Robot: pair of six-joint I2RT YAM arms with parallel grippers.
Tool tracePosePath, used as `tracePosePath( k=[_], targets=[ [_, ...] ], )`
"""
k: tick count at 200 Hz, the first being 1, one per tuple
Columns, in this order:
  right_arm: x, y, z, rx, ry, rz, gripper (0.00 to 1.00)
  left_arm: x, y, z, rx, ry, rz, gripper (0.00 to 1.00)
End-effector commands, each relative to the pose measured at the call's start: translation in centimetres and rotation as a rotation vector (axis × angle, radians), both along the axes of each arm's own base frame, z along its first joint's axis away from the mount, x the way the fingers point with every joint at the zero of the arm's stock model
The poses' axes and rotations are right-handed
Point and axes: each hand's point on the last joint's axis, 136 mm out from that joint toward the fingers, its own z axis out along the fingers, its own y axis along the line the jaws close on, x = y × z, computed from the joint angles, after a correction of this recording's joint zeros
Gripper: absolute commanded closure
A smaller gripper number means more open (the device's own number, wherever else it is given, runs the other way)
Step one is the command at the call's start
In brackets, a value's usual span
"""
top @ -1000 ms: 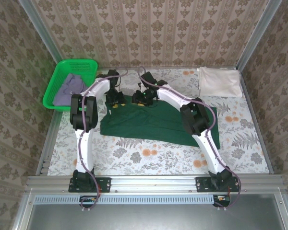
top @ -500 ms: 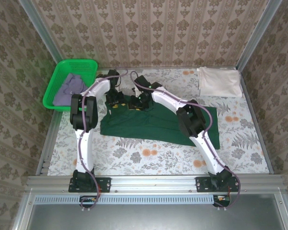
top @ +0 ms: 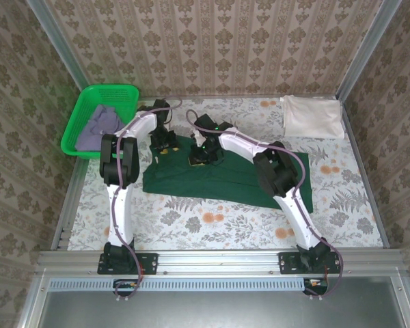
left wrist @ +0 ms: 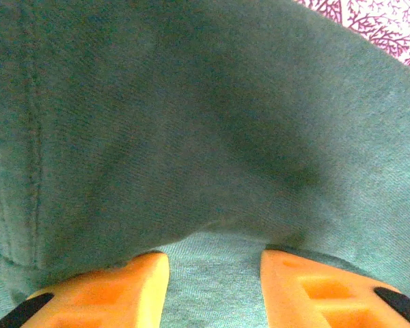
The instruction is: Fold and stack the t-shirts
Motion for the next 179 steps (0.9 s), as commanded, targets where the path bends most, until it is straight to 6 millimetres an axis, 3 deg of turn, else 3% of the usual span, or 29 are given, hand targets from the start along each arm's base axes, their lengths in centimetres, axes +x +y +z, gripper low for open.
tracePosePath(
  k=[1, 37, 100, 133, 170, 179],
  targets=[
    [-1.0, 0.3, 2.8, 0.051, -0.054, 0.088, 0.78, -1.6, 2.0, -2.4, 0.066, 0.093, 0.030, 0.58],
    [-2.7, -0.1, 2.7, 0.066, -0.059, 0.125, 0.71, -1.5, 2.2, -2.4, 0.073, 0.090, 0.028, 0.58],
    [-5.6, -1.5, 2.2, 0.032, -0.066, 0.206, 0.71, -1.1, 2.0, -2.1, 0.065, 0.076, 0.013, 0.56],
    [-7.1, -3.2, 2.2, -0.061, -0.128, 0.244, 0.60, -0.9, 1.9, -1.7, 0.059, 0.068, 0.000, 0.54],
    [-7.4, -4.3, 4.1, -0.066, -0.201, 0.196, 0.56, -0.6, 1.7, -1.0, 0.049, 0.049, -0.011, 0.52],
    [-6.5, -4.4, 4.8, -0.045, -0.229, 0.157, 0.55, -0.6, 1.5, -0.8, 0.047, 0.044, -0.016, 0.51]
  ],
)
